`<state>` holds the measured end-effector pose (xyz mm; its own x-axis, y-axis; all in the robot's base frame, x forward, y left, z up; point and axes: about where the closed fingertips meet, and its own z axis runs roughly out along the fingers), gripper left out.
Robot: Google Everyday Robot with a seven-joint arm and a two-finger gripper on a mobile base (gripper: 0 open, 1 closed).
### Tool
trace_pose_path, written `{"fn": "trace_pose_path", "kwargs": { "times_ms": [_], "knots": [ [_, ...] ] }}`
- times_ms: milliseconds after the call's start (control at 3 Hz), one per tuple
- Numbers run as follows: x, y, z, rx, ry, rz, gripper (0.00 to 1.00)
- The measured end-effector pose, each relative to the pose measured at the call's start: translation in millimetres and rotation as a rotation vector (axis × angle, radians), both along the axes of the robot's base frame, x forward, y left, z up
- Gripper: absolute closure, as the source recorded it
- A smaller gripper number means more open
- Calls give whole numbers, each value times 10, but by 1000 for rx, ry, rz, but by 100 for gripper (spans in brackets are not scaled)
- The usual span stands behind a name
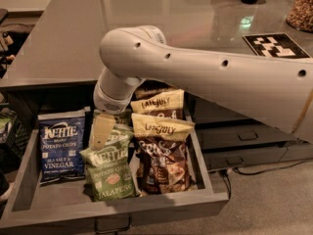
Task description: Pick blue chip bag from top drawer and place on counter
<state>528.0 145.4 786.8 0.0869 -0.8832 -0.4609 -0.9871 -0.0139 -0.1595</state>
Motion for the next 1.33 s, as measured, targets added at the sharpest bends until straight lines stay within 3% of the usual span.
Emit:
{"fn": "trace_pose_path", "kwargs": {
  "times_ms": [333, 1000, 1333],
  "knots": [
    [8, 491, -307, 4, 47, 45, 0],
    [47, 583, -394, 22, 27, 48, 0],
    [261, 655, -529, 28, 11, 24, 0]
  ]
}}
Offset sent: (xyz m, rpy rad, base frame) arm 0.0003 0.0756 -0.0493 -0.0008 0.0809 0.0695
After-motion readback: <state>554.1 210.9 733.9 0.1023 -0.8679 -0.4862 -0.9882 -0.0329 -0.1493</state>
